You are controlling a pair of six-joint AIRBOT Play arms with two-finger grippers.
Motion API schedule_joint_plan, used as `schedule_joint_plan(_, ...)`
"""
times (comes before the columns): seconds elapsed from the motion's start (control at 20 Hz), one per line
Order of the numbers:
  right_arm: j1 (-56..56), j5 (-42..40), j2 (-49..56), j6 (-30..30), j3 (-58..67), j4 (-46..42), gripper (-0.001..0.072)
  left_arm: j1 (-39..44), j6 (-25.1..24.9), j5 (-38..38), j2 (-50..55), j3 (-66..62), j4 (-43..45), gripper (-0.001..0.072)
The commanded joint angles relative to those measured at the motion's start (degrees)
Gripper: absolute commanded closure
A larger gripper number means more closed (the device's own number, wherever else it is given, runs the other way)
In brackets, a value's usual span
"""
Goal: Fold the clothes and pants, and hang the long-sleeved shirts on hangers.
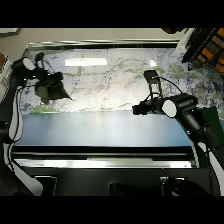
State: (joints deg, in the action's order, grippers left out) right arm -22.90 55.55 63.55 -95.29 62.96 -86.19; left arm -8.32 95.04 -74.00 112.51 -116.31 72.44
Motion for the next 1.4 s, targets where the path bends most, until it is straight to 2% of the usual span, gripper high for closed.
schedule_joint_plan(0.0, 0.0, 0.0, 0.0, 0.0, 0.0, 0.0, 0.0683, 13.0, 0.5, -8.4, -2.6, 0.0, -3.5, 0.0693)
schedule_joint_plan(0.25, 0.0, 0.0, 0.0, 0.0, 0.0, 0.0, 0.0683, 31.1, 4.7, -9.9, -2.5, 1.7, -3.4, 0.0693)
schedule_joint_plan(0.45, 0.0, 0.0, 0.0, 0.0, 0.0, 0.0, 0.0683, 39.4, 6.2, -4.8, -2.2, 3.9, -3.3, 0.0689)
schedule_joint_plan(0.5, 0.0, 0.0, 0.0, 0.0, 0.0, 0.0, 0.0683, 40.2, 6.2, -4.3, -1.9, 3.9, -3.3, 0.0677)
schedule_joint_plan(0.55, 0.0, 0.0, 0.0, 0.0, 0.0, 0.0, 0.0683, 40.1, 6.1, -5.0, -2.0, 3.8, -3.3, 0.0603)
schedule_joint_plan(0.65, 0.0, 0.0, 0.0, 0.0, 0.0, 0.0, 0.0683, 37.3, 5.7, -9.8, -3.3, 2.9, -2.9, 0.0284)
schedule_joint_plan(0.7, 0.0, -0.2, 0.0, 0.0, 0.0, 0.0, 0.0683, 34.9, 5.3, -12.9, -4.8, 2.2, -1.6, 0.0233)
schedule_joint_plan(0.9, 0.0, -1.7, 0.0, 0.0, 0.0, 0.0, 0.0683, 23.1, 2.1, -20.3, -14.7, 1.9, 5.0, 0.0233)
schedule_joint_plan(1.1, 0.0, -2.8, 0.0, -0.2, 0.0, 2.4, 0.0683, 12.3, 0.7, -22.2, -20.2, 1.9, 5.4, 0.0233)
schedule_joint_plan(1.25, 0.0, -2.1, -0.1, -7.0, 0.1, 9.8, 0.0674, 7.5, 0.8, -22.2, -20.1, 2.1, 5.4, 0.024)
schedule_joint_plan(1.3, 0.6, -2.5, -0.3, -11.4, 0.3, 12.8, 0.0635, 6.6, 0.7, -22.2, -20.1, 2.3, 5.4, 0.0249)
schedule_joint_plan(1.35, 1.9, -2.6, -0.8, -12.4, 0.6, 16.0, 0.0618, 6.0, 0.7, -21.9, -20.0, 2.4, 5.4, 0.0253)
